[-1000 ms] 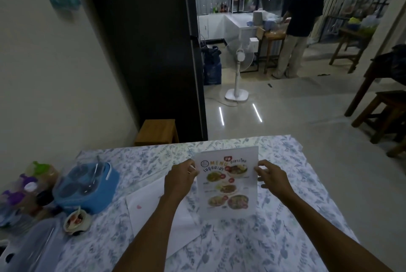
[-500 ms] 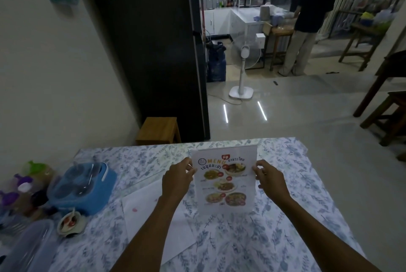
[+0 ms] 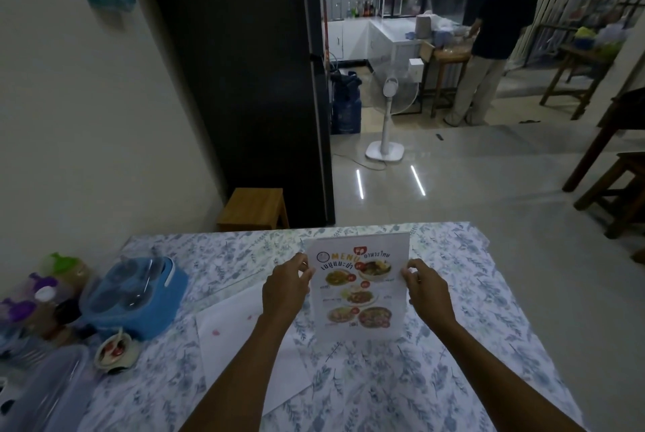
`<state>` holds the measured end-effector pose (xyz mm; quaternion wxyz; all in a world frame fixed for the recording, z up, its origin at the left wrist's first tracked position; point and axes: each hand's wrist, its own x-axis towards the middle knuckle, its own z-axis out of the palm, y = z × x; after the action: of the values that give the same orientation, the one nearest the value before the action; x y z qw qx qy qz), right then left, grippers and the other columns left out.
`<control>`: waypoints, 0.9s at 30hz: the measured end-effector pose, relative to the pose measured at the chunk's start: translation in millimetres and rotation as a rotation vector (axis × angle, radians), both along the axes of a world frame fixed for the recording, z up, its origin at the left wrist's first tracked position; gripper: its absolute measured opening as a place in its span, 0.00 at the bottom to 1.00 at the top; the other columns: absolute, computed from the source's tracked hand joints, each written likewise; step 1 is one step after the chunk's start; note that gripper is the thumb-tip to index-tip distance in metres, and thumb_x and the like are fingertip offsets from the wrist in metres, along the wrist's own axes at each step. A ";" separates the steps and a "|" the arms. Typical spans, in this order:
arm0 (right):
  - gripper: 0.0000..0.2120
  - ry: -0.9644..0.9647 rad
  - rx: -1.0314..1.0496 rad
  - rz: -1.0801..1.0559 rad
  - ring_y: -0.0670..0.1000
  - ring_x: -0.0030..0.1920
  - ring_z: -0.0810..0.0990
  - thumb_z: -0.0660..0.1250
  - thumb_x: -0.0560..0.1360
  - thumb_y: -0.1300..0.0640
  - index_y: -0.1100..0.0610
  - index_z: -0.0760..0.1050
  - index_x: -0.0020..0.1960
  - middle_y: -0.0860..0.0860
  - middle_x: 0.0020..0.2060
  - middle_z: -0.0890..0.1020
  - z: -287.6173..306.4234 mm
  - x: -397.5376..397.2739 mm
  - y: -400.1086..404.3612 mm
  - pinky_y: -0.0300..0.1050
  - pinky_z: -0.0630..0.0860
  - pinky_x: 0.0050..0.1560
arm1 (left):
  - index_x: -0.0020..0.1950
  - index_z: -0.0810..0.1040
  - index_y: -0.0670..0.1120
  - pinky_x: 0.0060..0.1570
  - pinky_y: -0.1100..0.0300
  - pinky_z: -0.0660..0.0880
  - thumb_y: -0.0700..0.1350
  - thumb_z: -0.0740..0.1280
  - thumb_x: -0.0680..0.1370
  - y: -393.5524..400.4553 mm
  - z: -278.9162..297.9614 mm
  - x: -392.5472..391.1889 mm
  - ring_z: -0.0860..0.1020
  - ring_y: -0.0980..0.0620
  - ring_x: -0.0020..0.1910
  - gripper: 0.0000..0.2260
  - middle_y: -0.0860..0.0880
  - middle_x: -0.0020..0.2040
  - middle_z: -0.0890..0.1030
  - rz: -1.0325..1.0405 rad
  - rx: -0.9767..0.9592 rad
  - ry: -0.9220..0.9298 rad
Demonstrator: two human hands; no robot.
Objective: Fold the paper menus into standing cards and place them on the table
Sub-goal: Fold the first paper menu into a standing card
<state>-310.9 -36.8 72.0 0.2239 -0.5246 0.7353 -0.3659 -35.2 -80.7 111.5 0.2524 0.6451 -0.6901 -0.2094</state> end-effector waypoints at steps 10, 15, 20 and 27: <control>0.13 -0.235 0.041 -0.133 0.53 0.43 0.83 0.67 0.78 0.50 0.54 0.66 0.56 0.51 0.44 0.81 12.6 38.4 33.0 0.60 0.83 0.44 | 0.58 0.76 0.51 0.42 0.57 0.75 0.59 0.63 0.80 14.8 11.8 13.1 0.81 0.50 0.48 0.14 0.51 0.52 0.83 0.004 0.034 -0.021; 0.10 -0.222 0.029 -0.099 0.51 0.42 0.83 0.67 0.79 0.53 0.53 0.68 0.55 0.48 0.41 0.80 15.3 80.2 48.0 0.58 0.83 0.43 | 0.56 0.77 0.52 0.45 0.55 0.78 0.61 0.60 0.80 36.9 7.5 38.8 0.81 0.49 0.49 0.16 0.50 0.52 0.84 -0.010 0.014 -0.025; 0.10 -0.173 0.059 -0.016 0.51 0.41 0.82 0.68 0.78 0.55 0.52 0.68 0.55 0.51 0.41 0.82 9.1 145.9 57.1 0.56 0.82 0.42 | 0.55 0.77 0.51 0.46 0.54 0.79 0.63 0.58 0.80 56.9 -0.4 88.7 0.82 0.48 0.48 0.18 0.50 0.51 0.84 0.027 0.037 -0.025; 0.15 -0.109 0.139 0.148 0.52 0.44 0.83 0.68 0.78 0.54 0.55 0.67 0.62 0.50 0.42 0.83 -14.5 232.7 60.7 0.50 0.80 0.42 | 0.53 0.77 0.53 0.46 0.54 0.79 0.64 0.58 0.80 82.0 -28.2 173.2 0.83 0.48 0.46 0.17 0.51 0.48 0.86 0.125 0.102 0.014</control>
<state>-78.1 23.9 57.6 0.3257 -0.5400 0.7051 -0.3243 138.0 1.2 83.4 0.2363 0.6974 -0.6353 -0.2327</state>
